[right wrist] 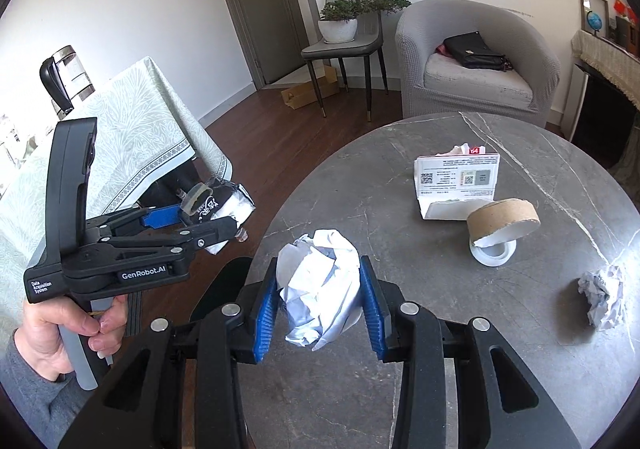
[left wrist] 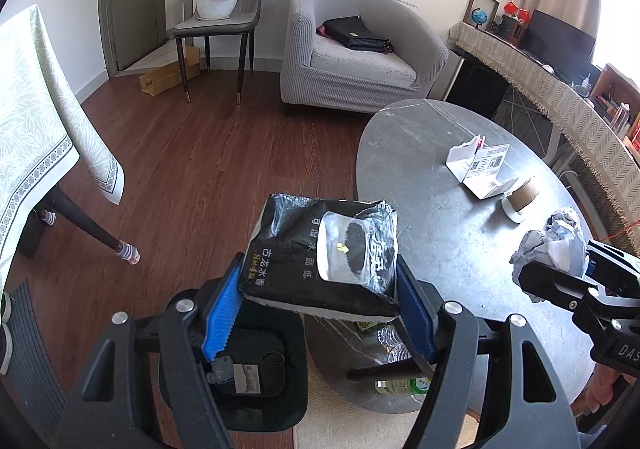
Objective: Collect trash
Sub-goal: 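Carry the snack bag into the green bin and open the left gripper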
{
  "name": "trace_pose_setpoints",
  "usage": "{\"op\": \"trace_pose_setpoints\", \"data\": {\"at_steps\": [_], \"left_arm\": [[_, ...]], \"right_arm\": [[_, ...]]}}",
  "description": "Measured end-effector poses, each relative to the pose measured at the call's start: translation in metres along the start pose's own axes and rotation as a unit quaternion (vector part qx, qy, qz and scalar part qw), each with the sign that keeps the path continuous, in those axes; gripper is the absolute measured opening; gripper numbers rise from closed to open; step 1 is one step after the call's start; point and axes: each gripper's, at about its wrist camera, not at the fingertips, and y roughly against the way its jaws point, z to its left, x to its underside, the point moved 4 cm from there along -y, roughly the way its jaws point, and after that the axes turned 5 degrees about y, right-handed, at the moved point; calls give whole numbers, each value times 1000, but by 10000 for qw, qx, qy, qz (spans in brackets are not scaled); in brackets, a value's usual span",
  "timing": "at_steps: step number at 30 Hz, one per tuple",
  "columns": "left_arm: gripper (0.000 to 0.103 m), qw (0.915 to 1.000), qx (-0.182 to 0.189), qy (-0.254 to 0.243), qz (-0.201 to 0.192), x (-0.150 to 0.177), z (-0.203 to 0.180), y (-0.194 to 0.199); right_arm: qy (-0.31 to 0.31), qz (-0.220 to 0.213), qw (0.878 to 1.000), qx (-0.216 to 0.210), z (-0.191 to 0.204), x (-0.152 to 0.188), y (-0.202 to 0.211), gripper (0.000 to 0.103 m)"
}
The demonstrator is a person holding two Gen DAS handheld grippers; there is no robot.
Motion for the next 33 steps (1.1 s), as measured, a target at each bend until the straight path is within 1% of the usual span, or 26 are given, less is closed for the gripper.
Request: {"op": "trace_pose_setpoints", "data": {"at_steps": [5, 9, 14, 21, 24, 28, 33], "left_arm": [[73, 9993, -273, 65, 246, 14, 24, -13], [73, 9976, -418, 257, 485, 26, 50, -24], [73, 9945, -451, 521, 794, 46, 79, -42], [73, 9868, -613, 865, 1226, 76, 119, -64], [73, 9841, -717, 873, 1374, 85, 129, -69], [73, 9825, -700, 791, 1537, 94, 134, -73], [73, 9784, -681, 588, 1861, 109, 133, -83]], "right_arm": [[163, 1, 9998, -149, 18, -4, -4, 38], [105, -23, 9994, -331, 29, -8, -9, 38], [298, 20, 9987, -409, 50, -11, -18, 38], [422, 159, 9979, -461, 67, -11, -33, 38], [430, 244, 9976, -478, 74, -9, -41, 38], [482, 391, 9967, -514, 87, -7, -55, 38], [578, 616, 9950, -540, 100, 0, -74, 38]]}}
